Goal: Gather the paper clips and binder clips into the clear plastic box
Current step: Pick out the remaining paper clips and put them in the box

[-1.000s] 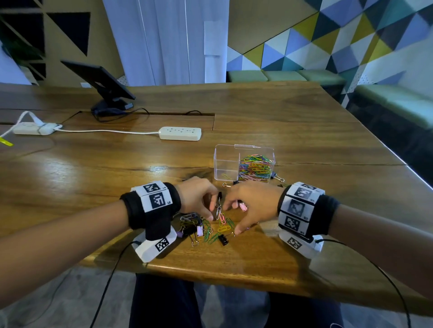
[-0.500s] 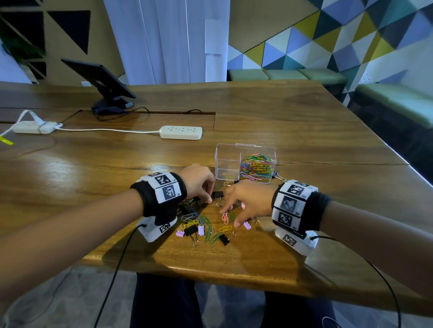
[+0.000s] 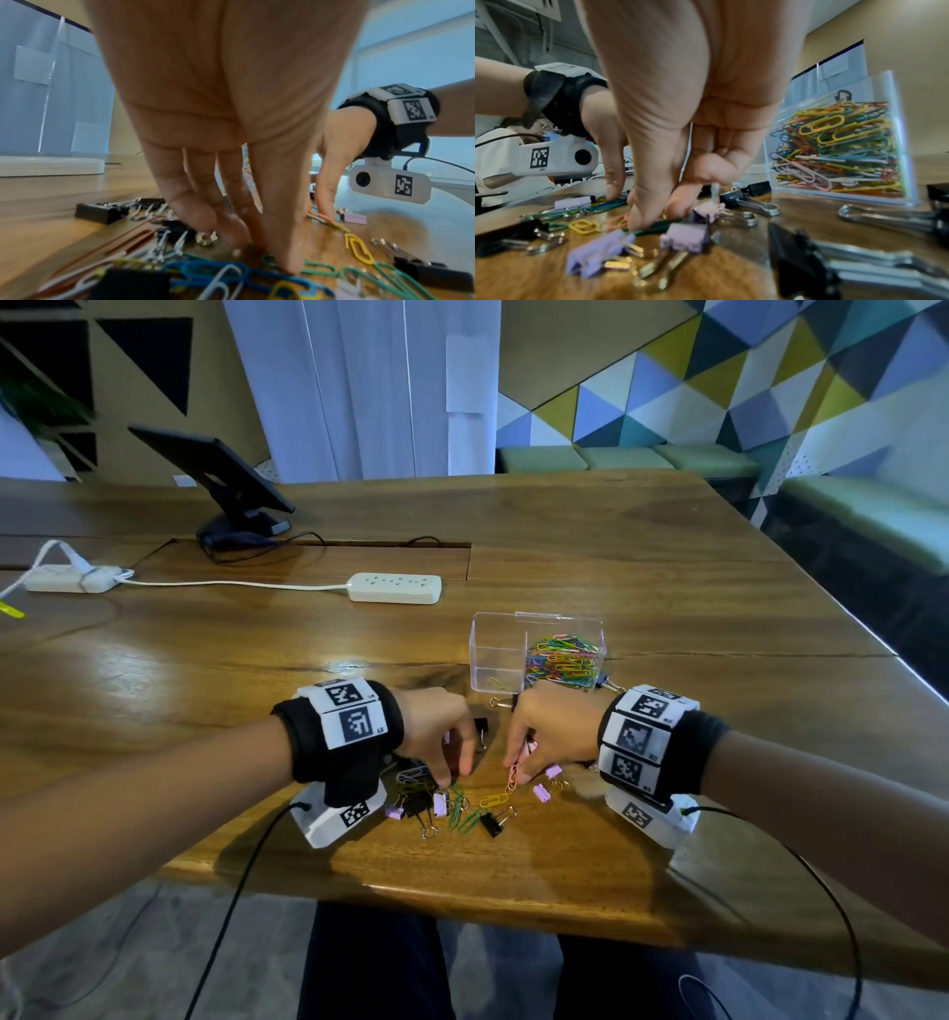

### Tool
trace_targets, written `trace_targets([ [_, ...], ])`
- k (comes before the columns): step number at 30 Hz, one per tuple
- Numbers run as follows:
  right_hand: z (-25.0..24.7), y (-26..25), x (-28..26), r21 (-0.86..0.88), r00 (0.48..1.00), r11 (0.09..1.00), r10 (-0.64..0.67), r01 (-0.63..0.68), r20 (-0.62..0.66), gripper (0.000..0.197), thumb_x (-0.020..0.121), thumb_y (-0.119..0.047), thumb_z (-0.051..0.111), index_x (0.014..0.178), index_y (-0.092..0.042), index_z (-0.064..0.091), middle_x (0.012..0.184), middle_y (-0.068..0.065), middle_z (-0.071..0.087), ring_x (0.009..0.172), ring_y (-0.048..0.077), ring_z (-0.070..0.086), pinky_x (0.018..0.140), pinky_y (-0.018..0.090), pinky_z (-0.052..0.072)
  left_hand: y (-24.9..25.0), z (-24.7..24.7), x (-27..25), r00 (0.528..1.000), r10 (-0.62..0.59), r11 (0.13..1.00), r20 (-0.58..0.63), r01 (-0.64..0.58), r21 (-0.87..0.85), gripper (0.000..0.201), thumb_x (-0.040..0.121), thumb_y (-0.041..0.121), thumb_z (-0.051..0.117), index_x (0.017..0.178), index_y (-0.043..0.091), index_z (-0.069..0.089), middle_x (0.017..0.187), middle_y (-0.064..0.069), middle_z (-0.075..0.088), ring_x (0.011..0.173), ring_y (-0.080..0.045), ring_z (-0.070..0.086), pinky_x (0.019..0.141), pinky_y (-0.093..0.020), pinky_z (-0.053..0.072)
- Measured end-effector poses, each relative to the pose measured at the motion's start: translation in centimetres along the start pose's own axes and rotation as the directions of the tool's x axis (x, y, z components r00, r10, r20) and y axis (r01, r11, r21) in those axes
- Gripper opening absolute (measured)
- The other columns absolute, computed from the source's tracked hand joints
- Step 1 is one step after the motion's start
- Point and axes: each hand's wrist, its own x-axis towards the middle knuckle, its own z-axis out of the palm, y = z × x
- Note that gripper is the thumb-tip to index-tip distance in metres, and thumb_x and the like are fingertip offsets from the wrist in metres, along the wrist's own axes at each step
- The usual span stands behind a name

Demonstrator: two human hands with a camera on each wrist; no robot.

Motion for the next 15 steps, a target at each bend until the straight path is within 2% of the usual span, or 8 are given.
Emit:
trace_targets([
  [4,0.0,-0.3,-0.3,-0.011,1.0,1.0,-0.004,0.004,0.005,0.021,0.08,-0.026,0.07,0.1,-0.017,0.074,0.095,-0.003,0.073,0.085,0.01,0.065,0.081,0.024,0.049,-0.6,0.1,-0.4,1.0,0.021,1.0,-0.01,-0.021,0.014,0.027,0.075,0.016,0.076,0.1,0.024,0.071,0.108,0.005,0.068,0.096,-0.011,0.06,0.084,-0.023,0.043],
  [7,-0.1,-0.2,-0.3,-0.027,0.999,0.999,-0.028,0.029,0.015,0.021,0.083,-0.028,0.067,0.1,-0.017,0.074,0.094,-0.003,0.073,0.081,0.008,0.064,0.075,0.02,0.047,-0.9,0.0,-0.7,0.999,0.04,0.998,0.016,-0.041,0.037,0.034,0.076,0.013,0.075,0.106,0.027,0.069,0.115,0.005,0.064,0.106,-0.014,0.058,0.089,-0.024,0.044],
  [10,-0.3,0.0,-0.5,-0.064,0.997,0.997,-0.045,0.049,0.068,0.028,0.08,-0.029,0.07,0.106,-0.019,0.071,0.092,-0.003,0.072,0.075,0.006,0.059,0.068,0.017,0.043,-1.2,-0.1,-1.3,0.997,0.034,0.997,0.062,-0.038,0.062,0.045,0.077,0.01,0.073,0.116,0.03,0.062,0.123,0.007,0.054,0.114,-0.011,0.049,0.094,-0.025,0.042],
  [13,-0.4,0.3,-0.7,-0.085,0.995,0.995,-0.041,0.049,0.09,0.037,0.075,-0.029,0.074,0.11,-0.022,0.068,0.092,-0.004,0.069,0.073,0.006,0.056,0.063,0.014,0.04,-1.2,-0.2,-1.7,0.995,0.026,0.998,0.101,-0.031,0.049,0.052,0.076,0.01,0.073,0.122,0.029,0.058,0.111,0.01,0.047,0.103,-0.008,0.047,0.086,-0.022,0.041],
  [15,-0.3,0.4,-0.6,-0.079,0.996,0.996,-0.033,0.039,0.079,0.037,0.075,-0.029,0.074,0.111,-0.023,0.068,0.093,-0.004,0.068,0.072,0.005,0.053,0.061,0.012,0.037,-1.2,0.0,-1.9,0.995,0.017,0.999,0.094,-0.022,0.048,0.052,0.075,0.012,0.075,0.121,0.028,0.057,0.106,0.013,0.041,0.097,-0.006,0.043,0.085,-0.022,0.041],
])
